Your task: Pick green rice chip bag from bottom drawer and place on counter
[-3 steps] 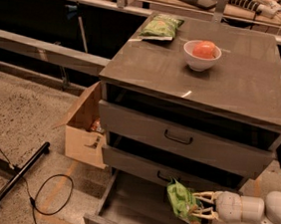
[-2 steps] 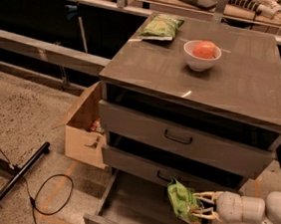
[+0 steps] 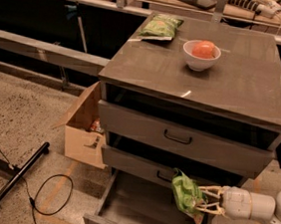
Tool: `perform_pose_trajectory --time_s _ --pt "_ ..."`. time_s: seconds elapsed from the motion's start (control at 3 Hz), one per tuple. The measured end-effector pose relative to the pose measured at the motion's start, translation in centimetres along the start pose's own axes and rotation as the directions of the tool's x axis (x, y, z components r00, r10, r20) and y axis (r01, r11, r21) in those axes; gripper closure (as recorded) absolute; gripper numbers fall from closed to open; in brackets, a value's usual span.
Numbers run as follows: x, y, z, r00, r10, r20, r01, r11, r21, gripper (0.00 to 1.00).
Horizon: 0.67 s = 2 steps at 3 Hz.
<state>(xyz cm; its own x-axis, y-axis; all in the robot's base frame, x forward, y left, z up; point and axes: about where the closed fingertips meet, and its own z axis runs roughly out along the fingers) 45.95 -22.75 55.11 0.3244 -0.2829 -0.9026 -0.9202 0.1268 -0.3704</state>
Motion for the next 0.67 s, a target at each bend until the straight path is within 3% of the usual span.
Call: perform_pose_trajectory --time_s 0.67 --pt "-8.0 -3.4 -2.4 1.000 -0.031 -0.005 0.031 0.9974 0.065 1.00"
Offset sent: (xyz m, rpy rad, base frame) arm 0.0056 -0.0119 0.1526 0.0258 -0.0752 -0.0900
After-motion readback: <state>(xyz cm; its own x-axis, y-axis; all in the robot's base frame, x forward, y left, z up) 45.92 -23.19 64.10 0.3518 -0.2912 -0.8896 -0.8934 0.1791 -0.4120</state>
